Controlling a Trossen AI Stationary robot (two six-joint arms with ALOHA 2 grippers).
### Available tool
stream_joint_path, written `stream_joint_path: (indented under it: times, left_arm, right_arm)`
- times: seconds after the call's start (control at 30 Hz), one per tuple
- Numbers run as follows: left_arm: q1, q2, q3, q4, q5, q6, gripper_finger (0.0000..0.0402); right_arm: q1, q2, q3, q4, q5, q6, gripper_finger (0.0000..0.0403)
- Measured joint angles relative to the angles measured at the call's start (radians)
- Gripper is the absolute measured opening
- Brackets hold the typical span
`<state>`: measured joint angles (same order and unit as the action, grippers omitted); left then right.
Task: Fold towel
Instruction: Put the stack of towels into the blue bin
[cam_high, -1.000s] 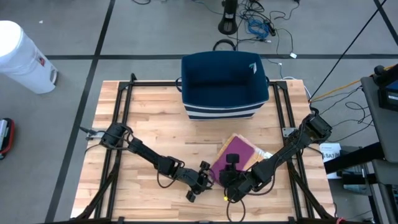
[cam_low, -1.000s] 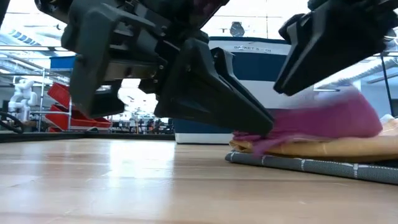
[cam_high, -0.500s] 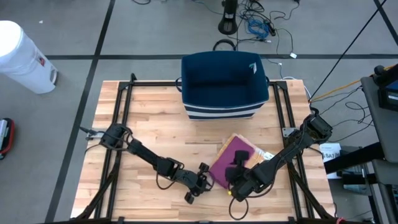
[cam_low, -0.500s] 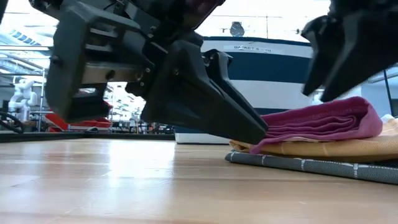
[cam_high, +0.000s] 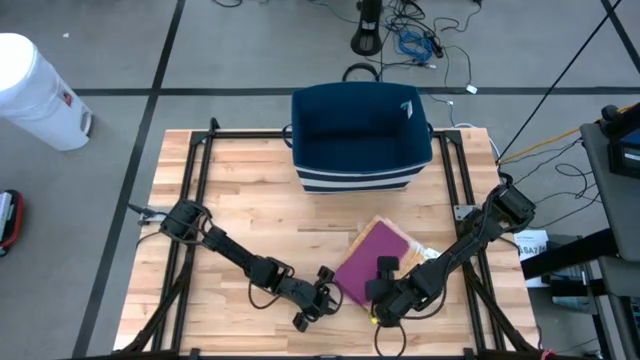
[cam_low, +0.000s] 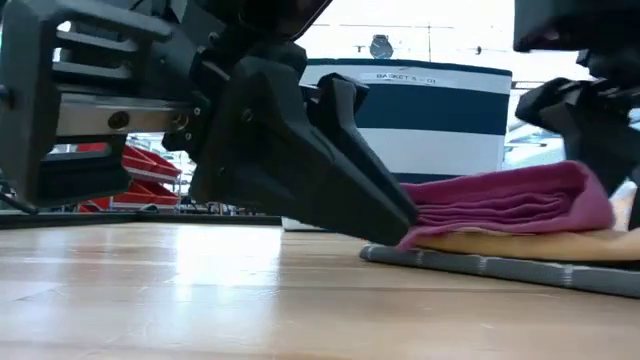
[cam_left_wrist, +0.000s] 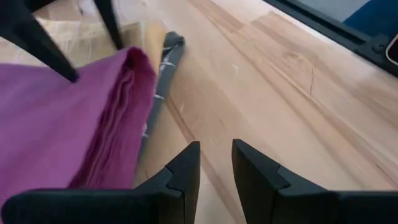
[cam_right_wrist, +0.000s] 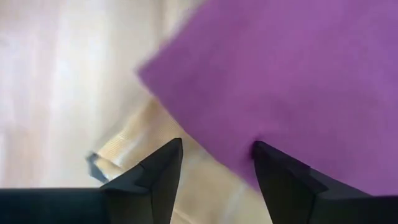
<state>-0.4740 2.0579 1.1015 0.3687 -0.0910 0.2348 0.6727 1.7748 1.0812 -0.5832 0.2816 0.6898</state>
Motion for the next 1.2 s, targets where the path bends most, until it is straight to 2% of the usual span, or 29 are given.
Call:
stream_joint_path:
  times: [0.1,0.17,0.23,0.37,0.47,0.53,0.73,0.8,0.9,1.03,1.2]
  left_arm:
    - [-0.006,0.0,0.0,-0.024,-0.002,-0.011,0.0099]
    - [-0.014,-0.003,0.0,-0.054,-0.002,-0.021,0.0099]
    - [-0.024,-0.005,0.0,-0.076,-0.002,-0.028,0.0099]
    - [-0.047,-0.005,0.0,-0.114,-0.003,-0.063,0.0099]
    - [-0.06,-0.006,0.0,-0.132,-0.007,-0.073,0.0099]
    - [-0.067,-0.006,0.0,-0.136,-0.027,-0.077,0.0099]
    - [-0.075,-0.006,0.0,-0.147,-0.057,-0.079,0.0099]
    - [-0.071,-0.006,0.0,-0.147,-0.057,-0.077,0.0099]
    - [-0.064,-0.006,0.0,-0.147,-0.058,-0.077,0.0099]
    - [-0.058,-0.006,0.0,-0.148,-0.058,-0.078,0.0099]
    - [-0.057,-0.006,0.0,-0.145,-0.062,-0.077,0.0099]
  right_arm:
    - [-0.01,0.0,-0.042,0.18,0.008,-0.039,0.0185]
    - [-0.023,0.0,-0.063,0.242,0.027,-0.053,0.0183]
    - [-0.041,0.0,-0.073,0.269,0.06,-0.071,0.0181]
    - [-0.087,0.0,-0.075,0.288,0.194,-0.101,0.0176]
    - [-0.127,0.0,-0.074,0.311,0.21,-0.151,0.0175]
    - [-0.145,-0.004,-0.075,0.307,0.152,-0.18,0.0175]
    - [-0.131,-0.066,-0.075,0.299,-0.186,-0.163,0.0175]
    - [-0.11,-0.085,-0.075,0.246,-0.256,-0.144,0.0175]
    - [-0.068,-0.125,-0.075,0.158,-0.243,-0.132,0.0175]
    - [-0.022,-0.153,-0.074,0.037,-0.15,-0.127,0.0175]
    - [0.001,-0.121,-0.075,-0.034,-0.19,-0.127,0.0175]
